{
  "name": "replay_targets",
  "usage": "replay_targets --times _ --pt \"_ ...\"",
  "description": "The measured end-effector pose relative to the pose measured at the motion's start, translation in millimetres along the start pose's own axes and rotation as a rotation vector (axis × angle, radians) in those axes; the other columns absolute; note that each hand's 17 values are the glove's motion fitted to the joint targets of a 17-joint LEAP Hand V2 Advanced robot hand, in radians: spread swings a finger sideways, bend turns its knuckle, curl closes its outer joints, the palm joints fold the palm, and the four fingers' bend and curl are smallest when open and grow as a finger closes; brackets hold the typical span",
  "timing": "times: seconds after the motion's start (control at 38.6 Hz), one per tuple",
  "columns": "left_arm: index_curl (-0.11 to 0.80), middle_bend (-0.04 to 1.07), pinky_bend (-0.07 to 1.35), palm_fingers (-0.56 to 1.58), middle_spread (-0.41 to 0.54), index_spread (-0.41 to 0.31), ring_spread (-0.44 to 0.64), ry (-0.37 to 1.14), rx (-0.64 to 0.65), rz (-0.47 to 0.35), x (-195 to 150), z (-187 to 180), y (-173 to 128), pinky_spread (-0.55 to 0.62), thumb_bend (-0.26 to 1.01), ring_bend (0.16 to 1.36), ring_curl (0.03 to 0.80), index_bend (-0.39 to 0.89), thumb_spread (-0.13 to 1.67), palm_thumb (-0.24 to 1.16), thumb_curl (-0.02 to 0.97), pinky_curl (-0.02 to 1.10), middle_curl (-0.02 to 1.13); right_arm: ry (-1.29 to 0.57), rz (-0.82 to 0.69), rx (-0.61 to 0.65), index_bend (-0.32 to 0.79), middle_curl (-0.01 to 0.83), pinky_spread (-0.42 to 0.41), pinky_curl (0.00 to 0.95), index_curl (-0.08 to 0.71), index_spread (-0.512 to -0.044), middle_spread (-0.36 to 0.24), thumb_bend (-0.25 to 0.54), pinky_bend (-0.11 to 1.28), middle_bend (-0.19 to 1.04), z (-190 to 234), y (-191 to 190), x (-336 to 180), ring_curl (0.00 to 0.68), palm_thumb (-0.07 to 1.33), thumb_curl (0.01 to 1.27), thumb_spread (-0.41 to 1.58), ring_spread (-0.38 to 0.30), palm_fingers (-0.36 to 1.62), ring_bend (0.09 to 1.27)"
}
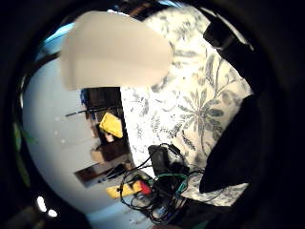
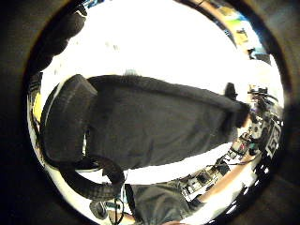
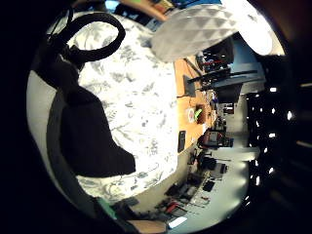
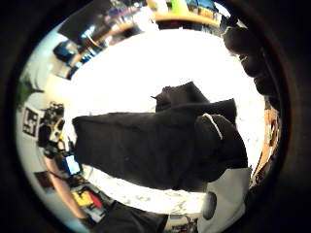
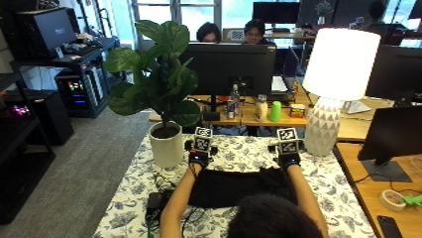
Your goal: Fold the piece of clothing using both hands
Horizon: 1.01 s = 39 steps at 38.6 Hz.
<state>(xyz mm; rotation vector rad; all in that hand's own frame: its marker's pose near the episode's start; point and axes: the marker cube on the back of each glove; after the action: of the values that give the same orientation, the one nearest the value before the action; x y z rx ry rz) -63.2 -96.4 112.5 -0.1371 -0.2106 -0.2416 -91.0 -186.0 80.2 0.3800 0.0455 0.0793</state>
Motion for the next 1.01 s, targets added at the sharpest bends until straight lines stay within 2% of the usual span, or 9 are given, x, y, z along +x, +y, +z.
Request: replay_targets --times 0.1,0.18,0.31,0.41,0.47,0.52,0.62,0.8,1.01 --pt "0.443 0.10 0.28 0.49 -0.269 -0.153 -0.23 0.088 0.125 0.016 2 -33 18 -0.01 0.83 0.61 0.472 0.17 1.47 -0.07 0.101 0.39 0.84 0.150 0.089 -0.132 0.00 0.473 -0.189 0.409 0.273 -0.296 -0.169 -0.047 0.59 0.32 2 5 50 0.460 0.92 0.29 1.10 -0.183 0.86 0.68" --pt "0.433 0.10 0.28 0.49 -0.236 -0.141 -0.21 0.131 0.182 0.042 3 -50 28 0.05 0.77 0.59 0.440 0.16 1.44 -0.06 0.087 0.37 0.76 0.127 0.085 -0.189 -0.01 0.463 -0.160 0.405 0.236 -0.301 -0.158 -0.045 0.60 0.30 9 -5 66 0.456 0.87 0.28 1.11 -0.174 0.82 0.68" --pt "0.431 0.03 0.37 0.28 -0.117 -0.117 -0.07 0.134 0.204 0.103 18 -34 12 0.18 0.66 0.55 0.427 0.18 1.37 -0.07 0.064 0.39 0.66 0.043 0.175 -0.306 -0.01 0.455 -0.093 0.417 0.190 -0.310 -0.134 -0.067 0.66 0.26 -11 31 84 0.452 0.75 0.26 1.13 -0.148 0.67 0.66" --pt "0.439 0.04 0.40 0.25 -0.056 -0.110 0.01 0.148 0.251 0.172 39 -3 30 0.27 0.58 0.54 0.408 0.21 1.34 -0.06 0.054 0.39 0.58 -0.049 0.348 -0.600 -0.04 0.434 0.004 0.441 0.137 -0.306 -0.089 -0.093 0.80 0.19 33 68 103 0.442 0.56 0.22 1.11 -0.061 0.53 0.64" --pt "0.443 0.05 0.42 0.27 -0.035 -0.111 0.03 0.166 0.197 0.211 51 17 40 0.29 0.55 0.54 0.394 0.23 1.32 -0.05 0.054 0.38 0.54 -0.108 0.387 -0.821 -0.03 0.421 0.058 0.451 0.120 -0.300 -0.061 -0.084 0.85 0.16 58 90 105 0.435 0.50 0.22 1.10 -0.009 0.45 0.64" --pt "0.448 0.02 0.45 0.25 0.002 -0.114 0.07 0.174 0.086 0.250 61 32 60 0.31 0.51 0.54 0.387 0.24 1.30 -0.04 0.053 0.39 0.49 -0.152 0.383 -0.942 0.00 0.407 0.113 0.456 0.110 -0.294 -0.030 -0.072 0.89 0.15 69 113 100 0.427 0.46 0.21 1.10 0.044 0.37 0.62" --pt "0.442 0.03 0.53 0.14 0.081 -0.095 0.15 0.037 -0.109 0.159 63 63 85 0.35 0.42 0.57 0.393 0.20 1.26 -0.07 0.045 0.41 0.43 -0.120 0.367 -0.870 0.02 0.390 0.169 0.448 0.090 -0.290 0.008 -0.046 0.93 0.16 68 147 89 0.408 0.42 0.21 1.09 0.098 0.33 0.63" --pt "0.415 0.08 0.61 0.03 0.159 -0.062 0.25 0.075 -0.220 0.106 81 110 57 0.39 0.25 0.60 0.381 0.15 1.16 -0.07 0.045 0.41 0.34 -0.101 0.312 -0.828 0.05 0.373 0.201 0.429 0.076 -0.325 0.026 -0.016 0.97 0.18 95 155 75 0.396 0.45 0.23 1.09 0.118 0.32 0.68" --pt "0.347 0.15 0.69 -0.06 0.216 -0.037 0.36 0.075 -0.290 0.073 83 118 49 0.43 0.08 0.61 0.359 0.10 1.06 -0.08 0.057 0.41 0.30 -0.066 0.391 -0.778 0.05 0.400 0.051 0.401 0.073 -0.315 -0.015 0.027 0.94 0.29 100 152 62 0.382 0.60 0.27 1.09 0.029 0.54 0.68"
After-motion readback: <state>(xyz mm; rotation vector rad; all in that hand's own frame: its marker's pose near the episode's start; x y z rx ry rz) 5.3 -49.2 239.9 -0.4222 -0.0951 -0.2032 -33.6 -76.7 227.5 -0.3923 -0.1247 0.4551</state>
